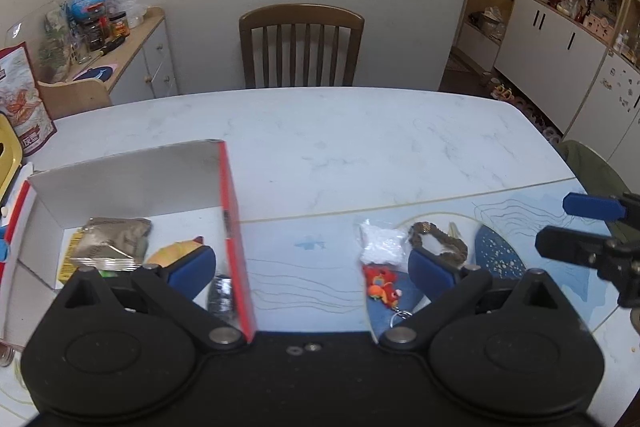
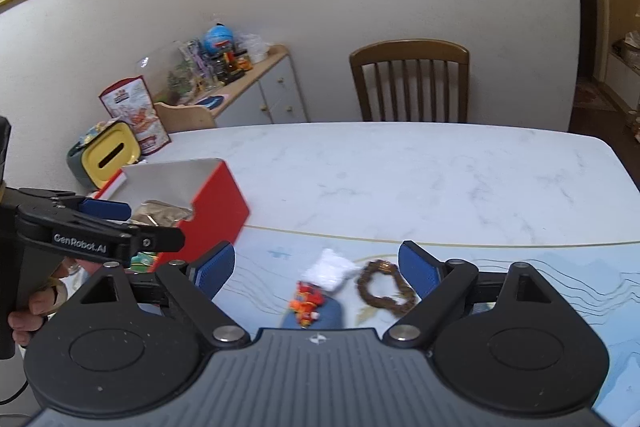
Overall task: Organize objects
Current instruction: 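Withdraw both tools from the box toward the remaining items, then grasp the clear bag of white beads with the left tool while the right tool grasps the brown bead bracelet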
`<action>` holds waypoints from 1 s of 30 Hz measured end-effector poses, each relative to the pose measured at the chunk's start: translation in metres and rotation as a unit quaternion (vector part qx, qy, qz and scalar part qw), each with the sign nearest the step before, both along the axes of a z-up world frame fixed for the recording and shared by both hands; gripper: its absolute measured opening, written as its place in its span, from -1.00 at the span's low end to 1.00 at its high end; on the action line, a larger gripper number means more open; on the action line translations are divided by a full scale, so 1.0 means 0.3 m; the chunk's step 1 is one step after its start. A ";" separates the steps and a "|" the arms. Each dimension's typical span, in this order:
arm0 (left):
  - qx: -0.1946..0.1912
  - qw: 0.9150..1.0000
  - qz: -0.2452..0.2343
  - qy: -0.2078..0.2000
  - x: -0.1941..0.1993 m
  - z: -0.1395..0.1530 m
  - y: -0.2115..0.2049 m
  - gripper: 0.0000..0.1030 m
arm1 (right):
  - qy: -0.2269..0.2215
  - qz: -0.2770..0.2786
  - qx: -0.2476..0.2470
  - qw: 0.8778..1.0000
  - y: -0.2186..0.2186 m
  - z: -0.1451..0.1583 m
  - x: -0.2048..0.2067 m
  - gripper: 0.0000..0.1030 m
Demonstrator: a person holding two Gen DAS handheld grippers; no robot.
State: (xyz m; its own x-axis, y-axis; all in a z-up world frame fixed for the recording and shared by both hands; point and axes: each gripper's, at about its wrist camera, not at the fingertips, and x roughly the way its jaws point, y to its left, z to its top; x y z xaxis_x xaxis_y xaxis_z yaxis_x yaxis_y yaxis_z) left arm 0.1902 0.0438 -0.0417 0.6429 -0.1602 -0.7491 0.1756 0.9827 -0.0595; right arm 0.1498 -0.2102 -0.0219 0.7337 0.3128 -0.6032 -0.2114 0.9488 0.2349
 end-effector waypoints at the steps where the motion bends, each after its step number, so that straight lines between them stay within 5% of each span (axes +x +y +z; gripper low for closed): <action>1: 0.001 1.000 0.000 0.000 0.000 -0.007 -0.013 0.99 | 0.001 -0.002 -0.003 1.000 -0.013 -0.008 0.001 0.74; 19: -0.007 0.999 -0.026 0.033 0.103 -0.188 -0.199 0.99 | 0.044 0.024 -0.086 0.995 -0.105 -0.236 0.076 0.74; 30: 0.033 0.997 -0.035 0.059 0.217 -0.316 -0.267 0.99 | 0.077 0.066 -0.104 0.989 -0.092 -0.368 0.166 0.74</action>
